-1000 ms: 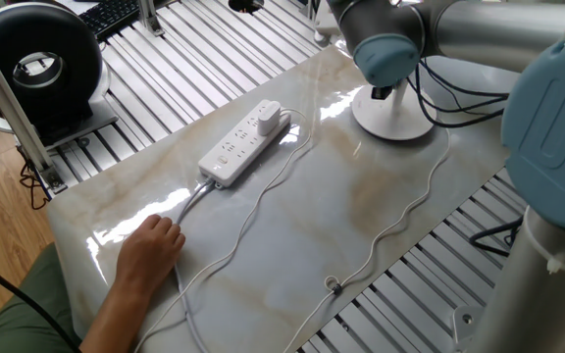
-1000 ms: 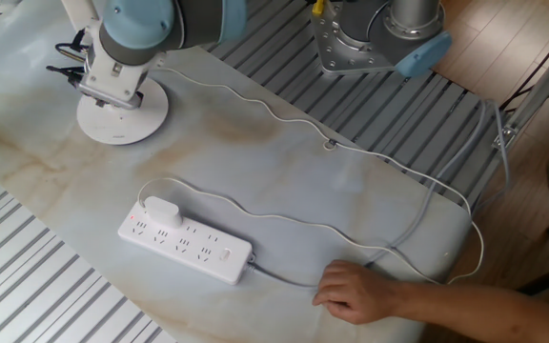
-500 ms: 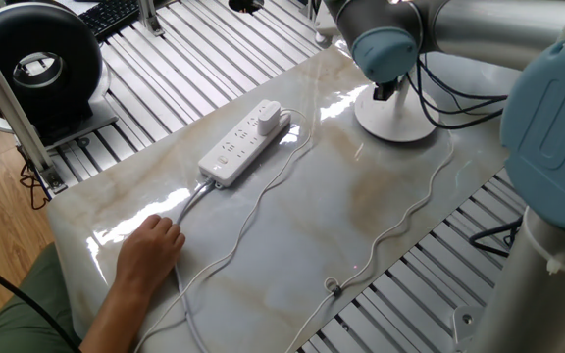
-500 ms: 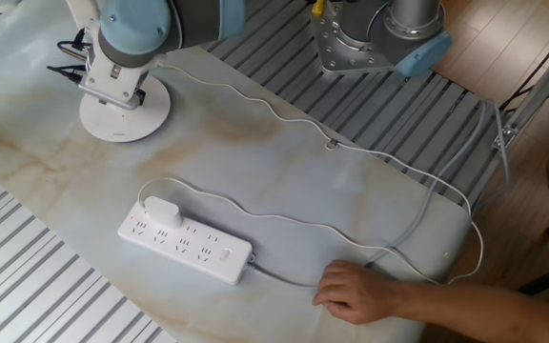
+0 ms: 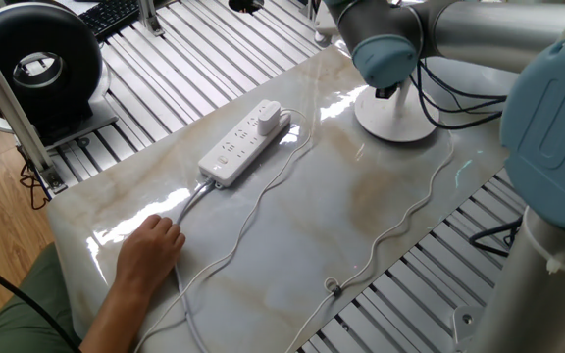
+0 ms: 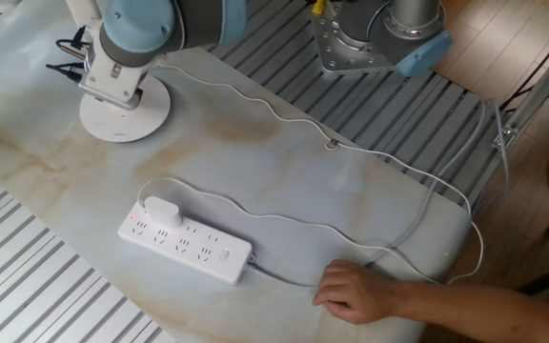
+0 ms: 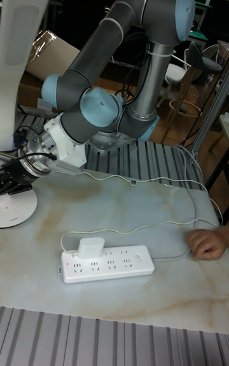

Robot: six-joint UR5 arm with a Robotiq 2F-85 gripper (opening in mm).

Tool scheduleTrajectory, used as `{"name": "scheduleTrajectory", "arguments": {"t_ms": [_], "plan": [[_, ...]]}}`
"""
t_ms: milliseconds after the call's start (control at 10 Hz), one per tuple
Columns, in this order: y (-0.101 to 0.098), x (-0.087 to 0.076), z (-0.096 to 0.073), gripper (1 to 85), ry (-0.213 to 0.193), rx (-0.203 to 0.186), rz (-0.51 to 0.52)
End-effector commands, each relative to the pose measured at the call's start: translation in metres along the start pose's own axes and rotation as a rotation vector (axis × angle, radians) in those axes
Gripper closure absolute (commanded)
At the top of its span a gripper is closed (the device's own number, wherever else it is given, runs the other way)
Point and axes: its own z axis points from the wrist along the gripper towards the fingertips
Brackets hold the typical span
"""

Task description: Plug in the power cord of the desk lamp, turn on the socket, and light up the desk lamp

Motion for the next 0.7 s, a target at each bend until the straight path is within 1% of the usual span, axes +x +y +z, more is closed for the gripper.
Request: {"name": "scheduleTrajectory", "arguments": {"t_ms": [0,100,300,600], "plan": [[-0.001,-0.010,0.015,84.7,-0.048,0.009,0.019],[0.000,-0.009,0.019,84.7,-0.047,0.014,0.021],[0.006,-0.007,0.022,84.7,-0.041,-0.002,0.021],[0.012,-0.006,0.024,84.7,-0.031,0.009,0.031]]}}
